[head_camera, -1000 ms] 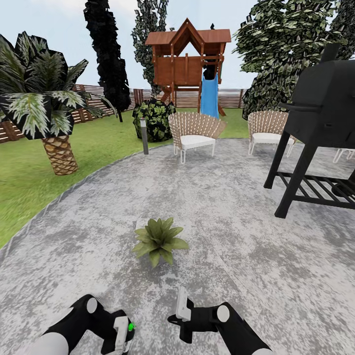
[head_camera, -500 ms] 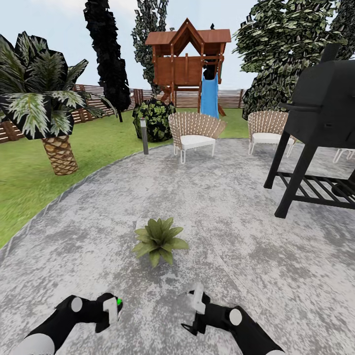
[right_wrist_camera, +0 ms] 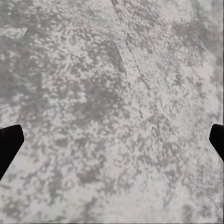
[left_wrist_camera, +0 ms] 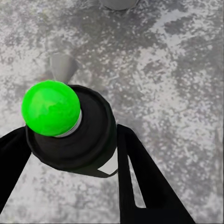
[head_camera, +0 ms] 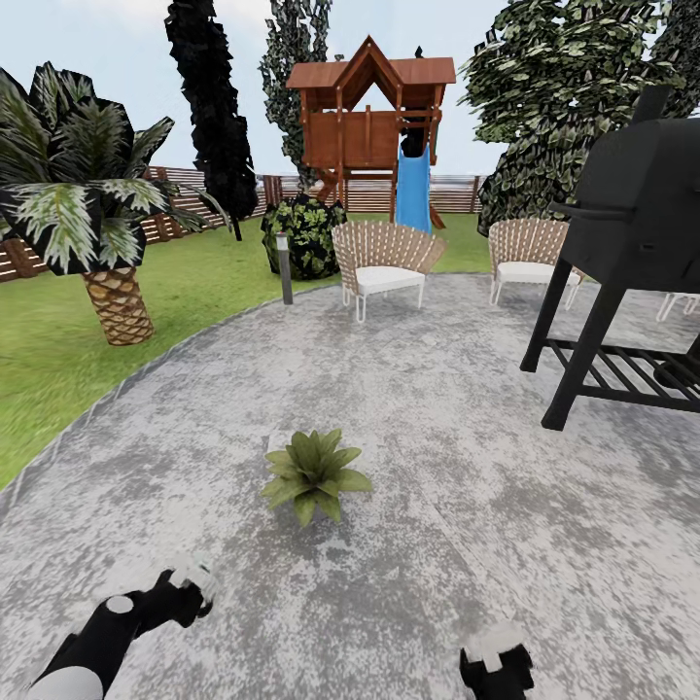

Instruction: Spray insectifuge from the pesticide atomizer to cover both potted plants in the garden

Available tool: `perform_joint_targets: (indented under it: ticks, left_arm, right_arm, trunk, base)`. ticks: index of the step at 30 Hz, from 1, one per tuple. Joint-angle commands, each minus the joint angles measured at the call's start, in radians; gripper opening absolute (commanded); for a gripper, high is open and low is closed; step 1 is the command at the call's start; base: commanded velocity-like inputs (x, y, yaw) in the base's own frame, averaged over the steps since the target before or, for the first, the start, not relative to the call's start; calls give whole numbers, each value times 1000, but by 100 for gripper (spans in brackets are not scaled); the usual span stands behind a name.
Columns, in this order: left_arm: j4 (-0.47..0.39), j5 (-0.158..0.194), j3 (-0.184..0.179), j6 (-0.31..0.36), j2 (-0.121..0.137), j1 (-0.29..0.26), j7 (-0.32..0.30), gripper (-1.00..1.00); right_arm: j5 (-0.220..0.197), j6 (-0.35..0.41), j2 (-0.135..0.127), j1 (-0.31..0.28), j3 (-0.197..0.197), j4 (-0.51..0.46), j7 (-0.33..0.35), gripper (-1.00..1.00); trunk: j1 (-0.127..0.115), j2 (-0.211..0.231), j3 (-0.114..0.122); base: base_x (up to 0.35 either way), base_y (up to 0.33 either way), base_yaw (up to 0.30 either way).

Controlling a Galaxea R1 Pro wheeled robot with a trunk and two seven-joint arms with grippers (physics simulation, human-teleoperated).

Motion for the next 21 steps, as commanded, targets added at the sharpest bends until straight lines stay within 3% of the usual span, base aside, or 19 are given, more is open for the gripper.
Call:
perform_joint_targets:
  ticks: [1,3,7,16,20,21]
  left_arm:
    - [-1,-9,6,47,-6,-3,5,-100]
    - [-2,-12,3,165,-16,-9,13,-100]
    - [-5,-17,1,259,-23,-13,15,-100]
    - [-13,-16,-1,265,-29,-13,15,-100]
    - [-14,-18,-31,278,-71,-15,13,-100]
    - [-14,-18,-57,298,-77,-15,13,-100]
  right_arm:
    - [-56,0,-1,-1,8,3,-13,100]
    - [-142,2,2,-1,11,4,-18,100]
    - [-178,1,5,-2,15,3,-19,100]
    - [-184,0,18,-2,15,6,-20,100]
    - [-186,-1,38,-2,13,5,-24,100]
    - [-185,-2,38,-2,12,5,-24,100]
  trunk:
    - [0,0,-1]
    - [0,0,-1]
    - [0,0,-1]
    - [0,0,-1]
    - [0,0,-1]
    - [0,0,-1]
  base:
    - [0,0,0]
    - [0,0,0]
    - [0,0,0]
    - [0,0,0]
    - [0,0,0]
    - [0,0,0]
